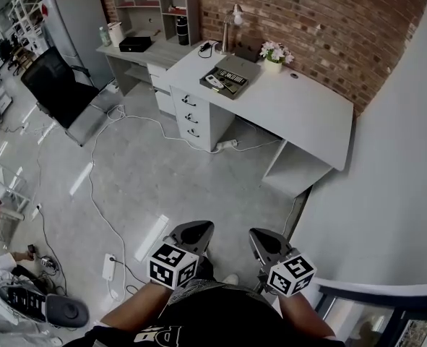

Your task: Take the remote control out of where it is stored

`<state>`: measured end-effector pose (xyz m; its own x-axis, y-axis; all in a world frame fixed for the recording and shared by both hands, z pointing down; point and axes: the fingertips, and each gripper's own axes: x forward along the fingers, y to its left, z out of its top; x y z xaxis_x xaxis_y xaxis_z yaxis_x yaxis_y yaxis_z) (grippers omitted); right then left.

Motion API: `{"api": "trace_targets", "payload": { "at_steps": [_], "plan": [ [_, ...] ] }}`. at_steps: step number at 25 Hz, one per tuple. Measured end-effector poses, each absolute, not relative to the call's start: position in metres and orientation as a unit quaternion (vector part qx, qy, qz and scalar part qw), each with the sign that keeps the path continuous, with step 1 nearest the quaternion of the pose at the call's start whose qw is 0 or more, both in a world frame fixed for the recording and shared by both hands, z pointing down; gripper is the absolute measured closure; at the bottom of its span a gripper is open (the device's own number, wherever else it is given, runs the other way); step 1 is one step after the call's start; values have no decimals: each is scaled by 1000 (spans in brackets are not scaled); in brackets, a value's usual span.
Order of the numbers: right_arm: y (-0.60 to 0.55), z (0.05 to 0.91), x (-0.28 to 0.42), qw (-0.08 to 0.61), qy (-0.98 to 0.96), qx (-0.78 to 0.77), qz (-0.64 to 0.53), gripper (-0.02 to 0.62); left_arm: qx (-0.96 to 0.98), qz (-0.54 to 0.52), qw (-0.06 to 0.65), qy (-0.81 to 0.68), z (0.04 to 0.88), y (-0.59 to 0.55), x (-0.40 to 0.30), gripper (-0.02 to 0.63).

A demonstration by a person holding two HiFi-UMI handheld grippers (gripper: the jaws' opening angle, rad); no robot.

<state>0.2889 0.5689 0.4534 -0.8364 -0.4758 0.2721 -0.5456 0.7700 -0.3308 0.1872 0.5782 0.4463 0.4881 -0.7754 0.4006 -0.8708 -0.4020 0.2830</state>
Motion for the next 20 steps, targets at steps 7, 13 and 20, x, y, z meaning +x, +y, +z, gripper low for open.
{"api": "trace_targets", "payload": {
  "at_steps": [7, 13, 20],
  "plan": [
    [545, 465, 258, 105, -937, 255, 214, 603, 827, 122, 212, -507, 453, 552, 157, 600],
    [502, 458, 230, 110, -936, 263, 209, 603, 826, 123, 193, -516, 445, 511, 123, 600],
    [460, 450, 193, 120, -935, 271, 197, 603, 828, 117, 175, -519, 435, 470, 81, 600]
  ]
}}
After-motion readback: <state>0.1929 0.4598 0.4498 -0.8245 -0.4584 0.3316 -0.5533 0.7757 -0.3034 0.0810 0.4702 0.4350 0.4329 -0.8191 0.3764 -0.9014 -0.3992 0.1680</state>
